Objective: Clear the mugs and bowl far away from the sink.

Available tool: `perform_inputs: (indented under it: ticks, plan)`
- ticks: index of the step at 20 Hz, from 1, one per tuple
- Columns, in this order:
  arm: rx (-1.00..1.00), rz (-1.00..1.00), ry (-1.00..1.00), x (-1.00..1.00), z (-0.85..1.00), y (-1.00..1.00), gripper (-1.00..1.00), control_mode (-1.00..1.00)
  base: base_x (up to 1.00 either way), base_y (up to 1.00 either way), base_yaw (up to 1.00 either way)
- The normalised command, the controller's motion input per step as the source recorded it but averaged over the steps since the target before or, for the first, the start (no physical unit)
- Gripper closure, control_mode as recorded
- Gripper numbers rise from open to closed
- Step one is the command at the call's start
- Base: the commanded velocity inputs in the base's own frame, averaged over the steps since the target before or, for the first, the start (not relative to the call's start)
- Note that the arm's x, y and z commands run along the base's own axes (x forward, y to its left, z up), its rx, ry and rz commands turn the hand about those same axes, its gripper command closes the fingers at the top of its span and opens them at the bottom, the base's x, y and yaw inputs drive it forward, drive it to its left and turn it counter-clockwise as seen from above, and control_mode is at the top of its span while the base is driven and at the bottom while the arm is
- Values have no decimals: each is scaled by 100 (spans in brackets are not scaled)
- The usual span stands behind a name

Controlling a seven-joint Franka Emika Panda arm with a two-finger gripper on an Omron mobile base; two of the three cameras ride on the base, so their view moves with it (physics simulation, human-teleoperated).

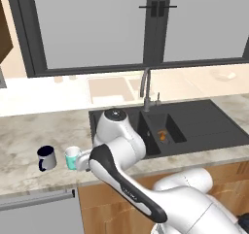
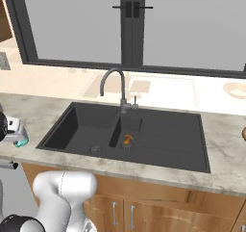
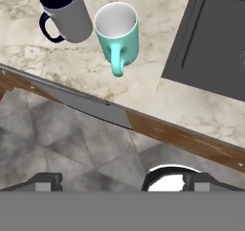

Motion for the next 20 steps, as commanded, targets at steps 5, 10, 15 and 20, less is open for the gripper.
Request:
perform_inputs:
  ticks: [5, 10, 15, 20]
  plan:
    - [0, 0, 0, 30, -8, 5, -100, -100, 0, 0, 0]
    - [0, 0, 0, 22, -15, 19, -100, -100, 0, 0, 0]
    - [0, 0, 0, 14, -22, 19, -100, -100, 0, 0, 0]
    - [0, 0, 0, 13, -29, 8, -100, -100, 0, 0, 0]
